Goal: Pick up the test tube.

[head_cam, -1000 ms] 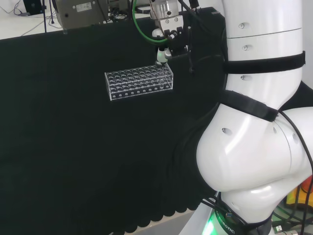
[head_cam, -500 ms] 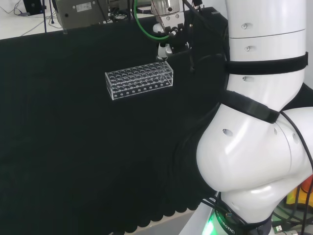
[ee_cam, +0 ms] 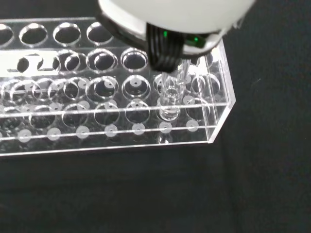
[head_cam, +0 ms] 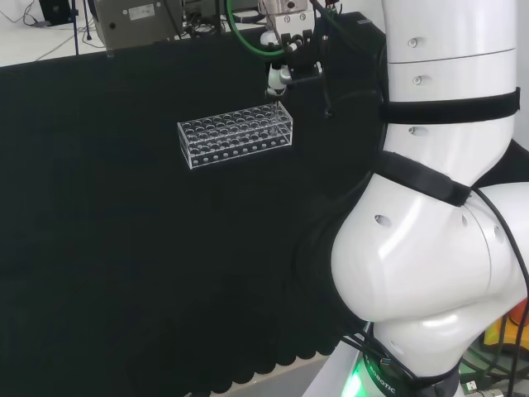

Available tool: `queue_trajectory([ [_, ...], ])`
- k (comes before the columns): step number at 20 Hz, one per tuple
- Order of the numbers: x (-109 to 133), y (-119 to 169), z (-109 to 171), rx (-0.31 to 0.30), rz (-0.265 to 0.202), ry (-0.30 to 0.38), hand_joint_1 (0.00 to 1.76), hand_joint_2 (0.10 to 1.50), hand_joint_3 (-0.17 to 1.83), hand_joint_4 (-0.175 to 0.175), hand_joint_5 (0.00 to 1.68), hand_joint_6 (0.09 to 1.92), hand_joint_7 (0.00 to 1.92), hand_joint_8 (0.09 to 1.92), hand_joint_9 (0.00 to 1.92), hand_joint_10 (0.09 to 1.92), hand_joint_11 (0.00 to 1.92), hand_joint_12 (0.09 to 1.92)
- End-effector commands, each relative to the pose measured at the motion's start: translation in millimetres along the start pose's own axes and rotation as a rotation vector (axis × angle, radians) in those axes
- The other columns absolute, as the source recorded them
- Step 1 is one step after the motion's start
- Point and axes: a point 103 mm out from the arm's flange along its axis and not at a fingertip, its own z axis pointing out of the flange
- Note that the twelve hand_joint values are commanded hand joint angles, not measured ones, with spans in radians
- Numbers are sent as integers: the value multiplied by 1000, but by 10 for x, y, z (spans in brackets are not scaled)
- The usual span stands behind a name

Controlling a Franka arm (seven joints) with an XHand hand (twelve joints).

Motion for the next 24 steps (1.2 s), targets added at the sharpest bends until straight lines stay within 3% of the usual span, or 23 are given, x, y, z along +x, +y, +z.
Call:
queue_trajectory([
  [1,-28,23,-278,43,4,65,1440,612,611,-175,1430,163,1510,517,1508,87,1182,800],
  [14,-94,-79,-896,42,-1,139,1442,588,646,-175,1481,87,1523,501,1491,137,1184,787],
  [24,-57,-504,-1358,-3,-46,239,1442,580,663,-175,1496,87,1522,512,1461,210,1180,787],
])
